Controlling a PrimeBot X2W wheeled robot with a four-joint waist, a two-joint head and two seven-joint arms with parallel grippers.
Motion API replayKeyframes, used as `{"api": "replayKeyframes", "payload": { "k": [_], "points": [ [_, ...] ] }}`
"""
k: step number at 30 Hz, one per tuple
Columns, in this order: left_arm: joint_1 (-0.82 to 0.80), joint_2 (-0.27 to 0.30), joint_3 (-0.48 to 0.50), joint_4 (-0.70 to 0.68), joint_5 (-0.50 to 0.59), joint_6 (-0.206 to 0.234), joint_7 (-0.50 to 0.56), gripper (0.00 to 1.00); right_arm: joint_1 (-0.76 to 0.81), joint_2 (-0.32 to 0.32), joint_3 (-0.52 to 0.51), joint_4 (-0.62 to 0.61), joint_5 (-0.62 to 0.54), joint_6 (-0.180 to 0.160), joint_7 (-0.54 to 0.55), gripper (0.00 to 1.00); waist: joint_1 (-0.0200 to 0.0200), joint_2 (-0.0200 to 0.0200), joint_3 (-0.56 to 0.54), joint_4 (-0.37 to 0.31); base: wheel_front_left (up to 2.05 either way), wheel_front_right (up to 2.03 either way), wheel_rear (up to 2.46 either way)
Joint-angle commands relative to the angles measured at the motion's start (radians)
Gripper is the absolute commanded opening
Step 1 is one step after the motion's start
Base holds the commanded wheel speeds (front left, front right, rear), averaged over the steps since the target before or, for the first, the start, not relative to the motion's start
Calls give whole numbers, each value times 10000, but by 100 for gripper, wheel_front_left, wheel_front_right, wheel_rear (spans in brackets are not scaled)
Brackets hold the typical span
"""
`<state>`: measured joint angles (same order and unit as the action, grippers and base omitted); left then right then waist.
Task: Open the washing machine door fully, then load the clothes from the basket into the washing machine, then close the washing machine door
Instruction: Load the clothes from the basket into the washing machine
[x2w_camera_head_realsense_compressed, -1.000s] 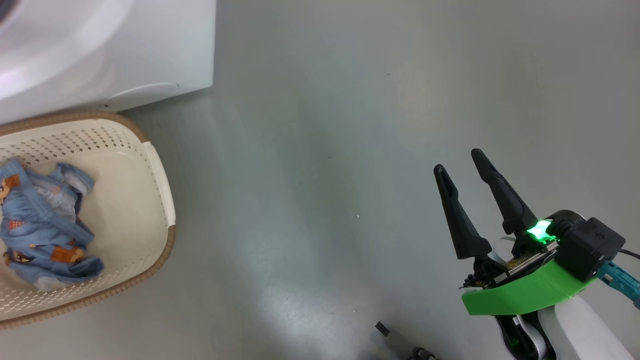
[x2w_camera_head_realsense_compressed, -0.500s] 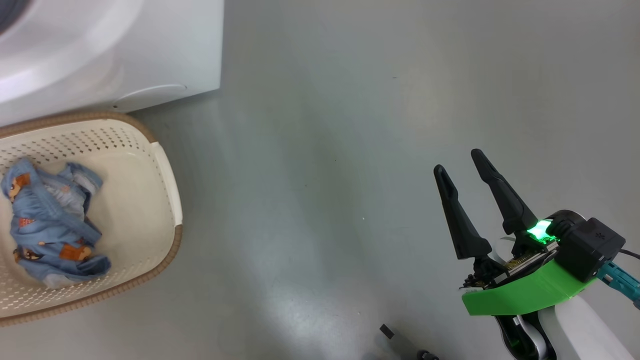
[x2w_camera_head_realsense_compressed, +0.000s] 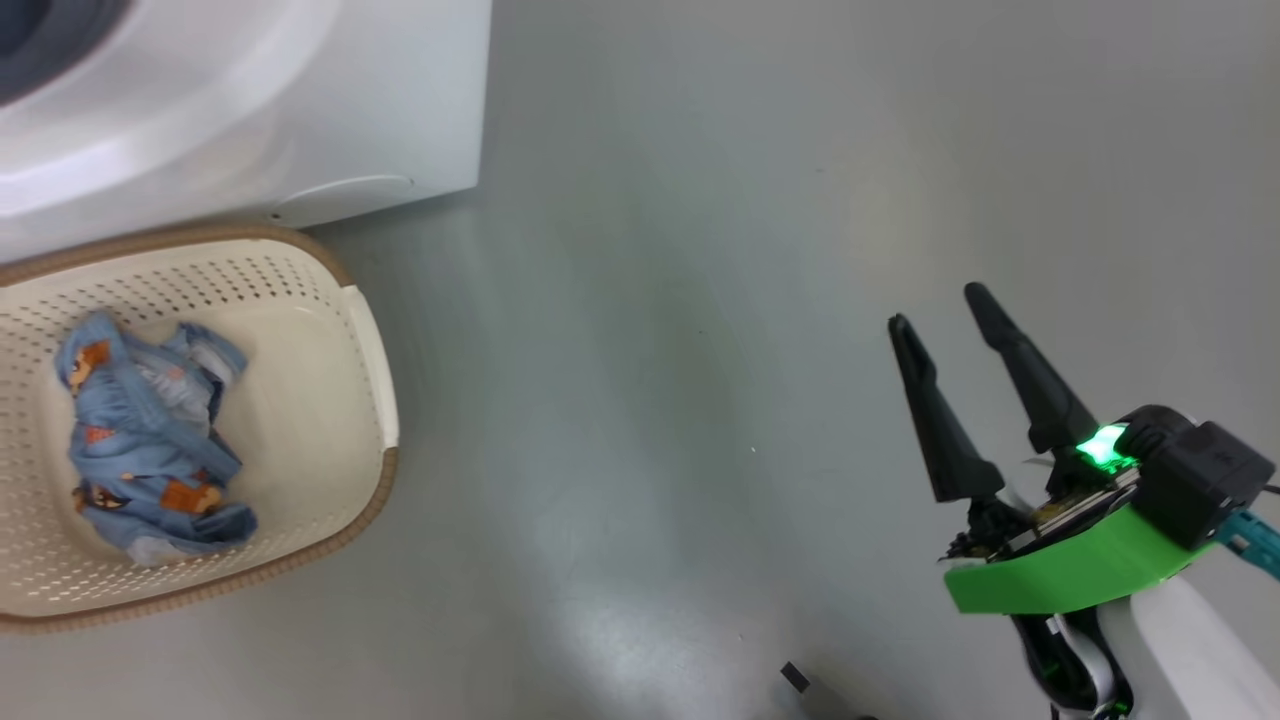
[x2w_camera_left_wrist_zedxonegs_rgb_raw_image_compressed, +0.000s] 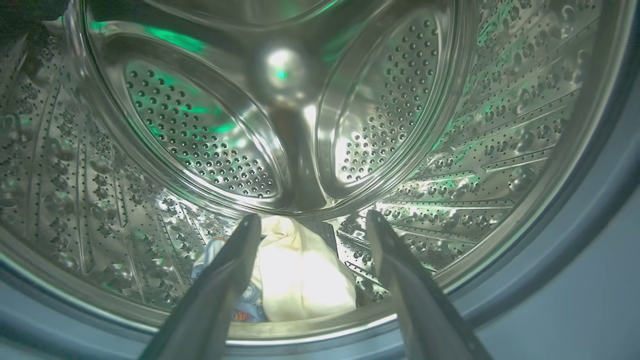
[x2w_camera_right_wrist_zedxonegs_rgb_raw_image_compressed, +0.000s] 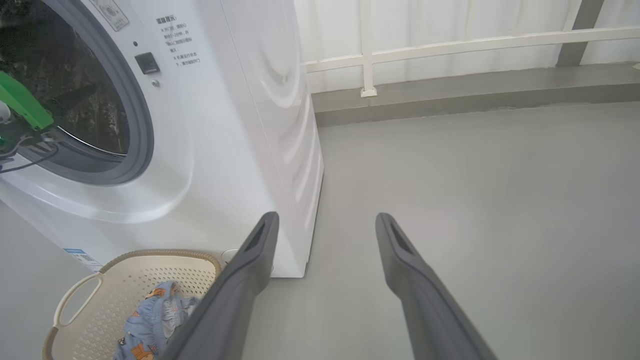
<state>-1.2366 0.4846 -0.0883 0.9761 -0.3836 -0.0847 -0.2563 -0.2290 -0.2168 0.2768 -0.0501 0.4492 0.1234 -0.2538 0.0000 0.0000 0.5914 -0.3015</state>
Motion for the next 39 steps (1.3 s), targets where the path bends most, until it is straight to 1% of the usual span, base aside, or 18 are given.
{"api": "replayKeyframes", "payload": {
  "k": [1,12,13,28,31,39],
  "points": [
    [279,357,294,-460,134,-78,-54,100,-14,-236,30,-190,7,73,-80,100,0,0,-157,168,0,0,0],
    [1939,-433,1302,-1562,452,-298,-55,100,-244,-504,-88,26,70,73,-80,100,0,0,-973,810,0,0,0],
    [1939,-433,1302,-1562,452,-298,-55,100,-244,-504,-88,26,70,73,-80,100,0,0,-973,810,0,0,0],
    [4409,-1599,2400,-2796,806,-447,-55,100,-71,-986,-284,542,315,73,-80,100,0,0,-2592,1719,0,0,0],
    [4975,-1771,2487,-3113,862,-454,-55,100,44,-1064,-358,609,349,73,-80,100,0,0,-2879,1860,0,0,0],
    [6545,-2073,2125,-3990,868,-458,-55,100,602,-1366,-601,713,443,73,-80,100,0,0,-3732,2284,0,0,0]
  ]
}}
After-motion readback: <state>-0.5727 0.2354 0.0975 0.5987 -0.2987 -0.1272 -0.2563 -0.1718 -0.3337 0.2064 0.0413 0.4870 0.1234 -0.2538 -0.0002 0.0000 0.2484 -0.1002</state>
